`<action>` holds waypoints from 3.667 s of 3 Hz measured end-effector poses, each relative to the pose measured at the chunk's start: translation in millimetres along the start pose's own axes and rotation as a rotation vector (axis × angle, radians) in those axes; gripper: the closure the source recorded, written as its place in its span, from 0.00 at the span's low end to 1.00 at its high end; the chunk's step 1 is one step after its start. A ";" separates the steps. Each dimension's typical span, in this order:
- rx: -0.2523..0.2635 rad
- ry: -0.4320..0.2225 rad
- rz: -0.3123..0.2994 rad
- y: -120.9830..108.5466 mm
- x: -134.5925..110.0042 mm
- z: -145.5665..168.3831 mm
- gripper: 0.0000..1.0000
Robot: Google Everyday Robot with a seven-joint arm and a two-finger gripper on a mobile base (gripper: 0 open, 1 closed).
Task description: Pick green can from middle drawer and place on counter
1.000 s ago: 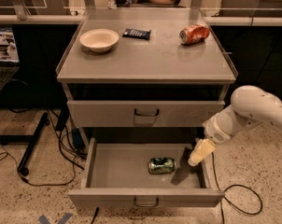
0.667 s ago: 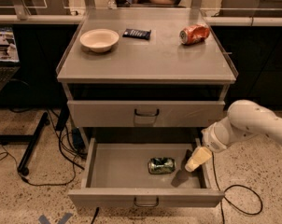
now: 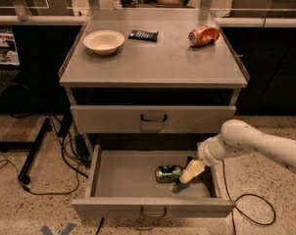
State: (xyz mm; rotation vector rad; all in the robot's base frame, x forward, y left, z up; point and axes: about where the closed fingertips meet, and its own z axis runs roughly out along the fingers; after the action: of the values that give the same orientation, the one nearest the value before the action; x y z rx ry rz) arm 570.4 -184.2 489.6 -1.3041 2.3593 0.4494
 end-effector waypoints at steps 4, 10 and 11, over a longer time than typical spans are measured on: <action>-0.024 -0.095 0.079 -6.1 4.8 60.9 0.00; -0.066 -0.134 0.113 4.8 -11.6 150.4 0.12; -0.066 -0.134 0.113 4.8 -11.6 150.4 0.36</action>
Offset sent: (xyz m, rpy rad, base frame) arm 0.0020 -0.0032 -0.0245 0.0583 0.0285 -0.0551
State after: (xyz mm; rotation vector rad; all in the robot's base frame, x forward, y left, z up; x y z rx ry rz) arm 600.7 -103.9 365.6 -1.1349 2.3312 0.6335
